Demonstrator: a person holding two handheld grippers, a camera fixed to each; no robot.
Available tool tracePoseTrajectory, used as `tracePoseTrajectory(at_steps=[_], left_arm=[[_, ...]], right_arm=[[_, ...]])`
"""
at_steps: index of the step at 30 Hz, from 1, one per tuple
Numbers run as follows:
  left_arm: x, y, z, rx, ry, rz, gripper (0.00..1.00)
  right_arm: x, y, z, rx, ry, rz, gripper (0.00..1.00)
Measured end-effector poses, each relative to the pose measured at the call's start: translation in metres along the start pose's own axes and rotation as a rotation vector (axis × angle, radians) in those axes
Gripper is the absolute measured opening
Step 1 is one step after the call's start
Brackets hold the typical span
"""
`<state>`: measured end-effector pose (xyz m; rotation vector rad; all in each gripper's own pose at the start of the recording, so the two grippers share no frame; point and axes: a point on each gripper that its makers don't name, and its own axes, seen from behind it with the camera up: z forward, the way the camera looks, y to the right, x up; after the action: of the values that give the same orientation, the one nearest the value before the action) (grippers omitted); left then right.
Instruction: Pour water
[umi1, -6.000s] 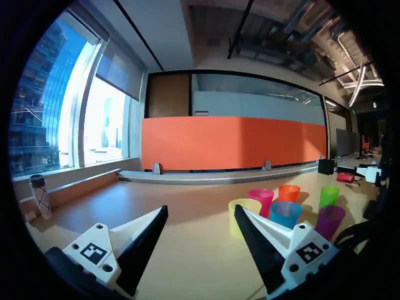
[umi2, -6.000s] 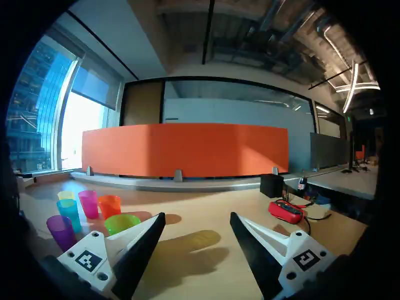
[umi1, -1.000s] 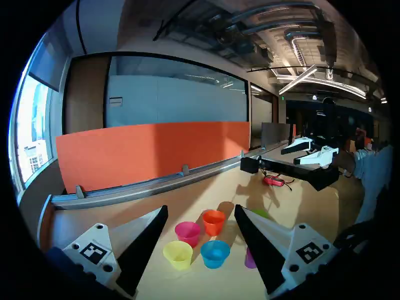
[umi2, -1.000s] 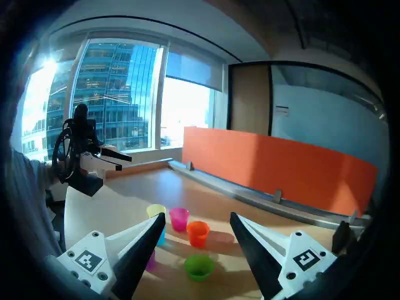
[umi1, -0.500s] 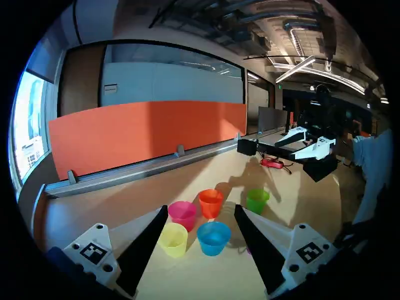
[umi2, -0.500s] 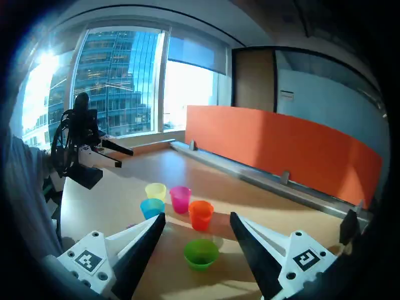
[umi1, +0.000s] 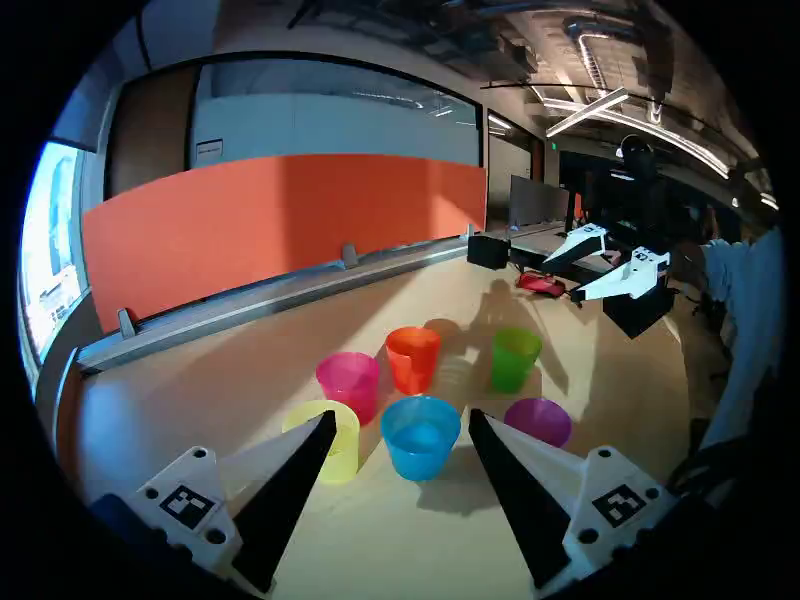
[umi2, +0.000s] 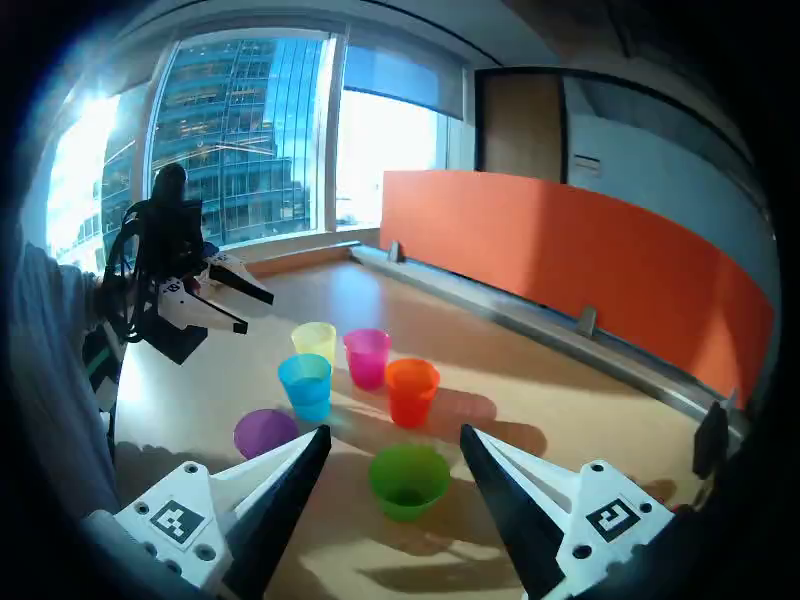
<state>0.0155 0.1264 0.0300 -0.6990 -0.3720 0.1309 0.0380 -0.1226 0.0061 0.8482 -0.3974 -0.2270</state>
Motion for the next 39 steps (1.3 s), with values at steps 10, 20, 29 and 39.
tracePoseTrajectory(at_steps=[10, 20, 29, 39], left_arm=[[-0.036, 0.011, 0.021, -0.029, -0.08, 0.006, 0.99], [-0.059, 0.019, 0.042, -0.055, -0.134, 0.006, 0.99], [-0.068, 0.019, 0.059, -0.066, -0.16, 0.007, 0.99], [-0.068, 0.019, 0.074, -0.08, -0.17, 0.013, 0.99]], right_arm=[[-0.028, 0.004, 0.014, 0.01, -0.05, 0.012, 1.0], [-0.054, 0.008, 0.024, 0.018, -0.096, 0.025, 1.0], [-0.078, 0.009, 0.03, 0.022, -0.142, 0.025, 1.0], [-0.095, 0.01, 0.038, 0.028, -0.175, 0.015, 1.0]])
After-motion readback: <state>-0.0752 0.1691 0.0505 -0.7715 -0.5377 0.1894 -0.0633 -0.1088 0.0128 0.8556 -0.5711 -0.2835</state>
